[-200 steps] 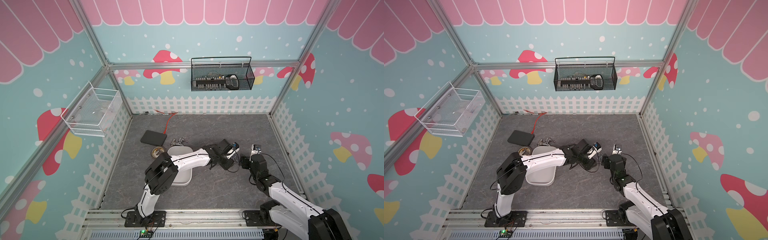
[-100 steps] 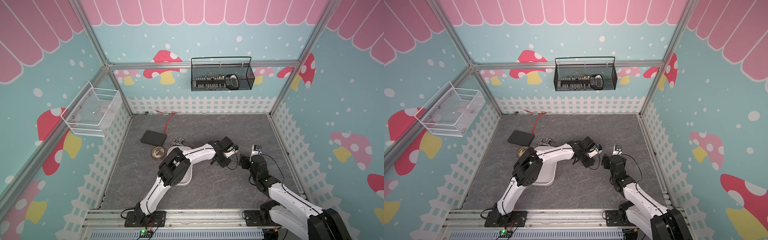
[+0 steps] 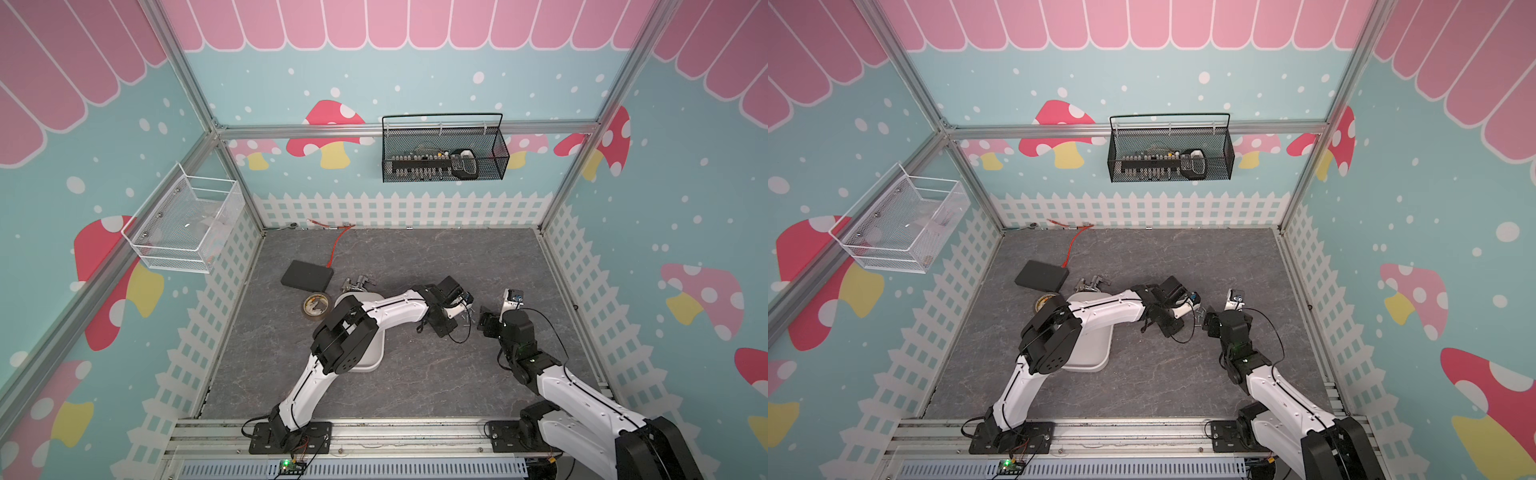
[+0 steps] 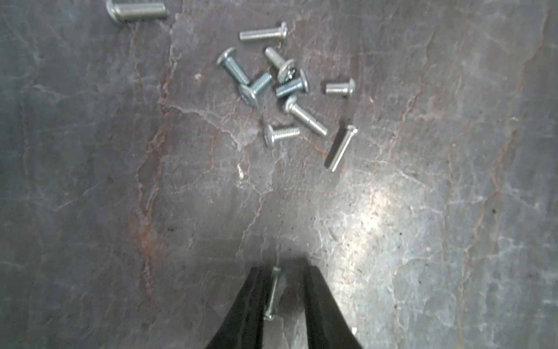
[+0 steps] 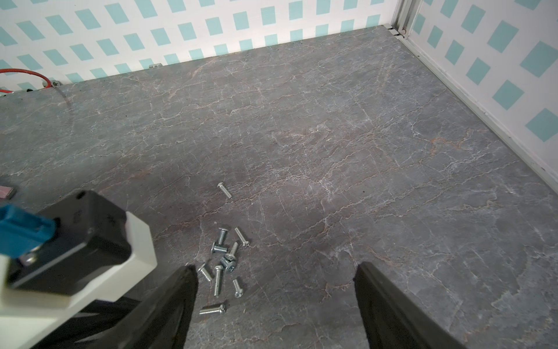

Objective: Put the screws on the desktop into the storage box
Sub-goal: Pick up the screw from the center of the board.

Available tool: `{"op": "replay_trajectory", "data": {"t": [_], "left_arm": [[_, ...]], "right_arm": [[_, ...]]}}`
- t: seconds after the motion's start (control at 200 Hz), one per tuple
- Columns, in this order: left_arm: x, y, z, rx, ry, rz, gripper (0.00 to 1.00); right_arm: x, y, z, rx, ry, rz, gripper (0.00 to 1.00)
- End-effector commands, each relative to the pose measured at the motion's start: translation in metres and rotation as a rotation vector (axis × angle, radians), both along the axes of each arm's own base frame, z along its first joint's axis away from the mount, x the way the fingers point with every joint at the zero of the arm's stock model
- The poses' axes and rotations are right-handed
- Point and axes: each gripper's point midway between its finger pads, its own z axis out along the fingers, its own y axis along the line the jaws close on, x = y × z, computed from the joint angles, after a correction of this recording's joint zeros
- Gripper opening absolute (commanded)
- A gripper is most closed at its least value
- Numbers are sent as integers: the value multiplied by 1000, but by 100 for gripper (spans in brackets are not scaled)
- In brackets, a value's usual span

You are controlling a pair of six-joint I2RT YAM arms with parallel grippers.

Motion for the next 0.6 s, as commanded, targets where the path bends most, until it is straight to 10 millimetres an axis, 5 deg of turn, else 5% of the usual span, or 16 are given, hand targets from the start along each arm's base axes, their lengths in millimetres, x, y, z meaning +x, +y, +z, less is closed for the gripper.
{"op": "replay_trajectory", "data": {"t": [0.0, 0.435, 0.595], "left_arm": [[-27, 46, -41, 182, 92, 10, 25], [-27, 59, -58, 259, 71, 41, 5], [-20, 52, -45, 235, 47, 50, 0]], "right_arm": [[1, -2, 1, 10, -10, -8, 87], [1, 0, 1, 13, -11, 0, 87], [1, 0, 0, 12, -9, 3, 87]]}}
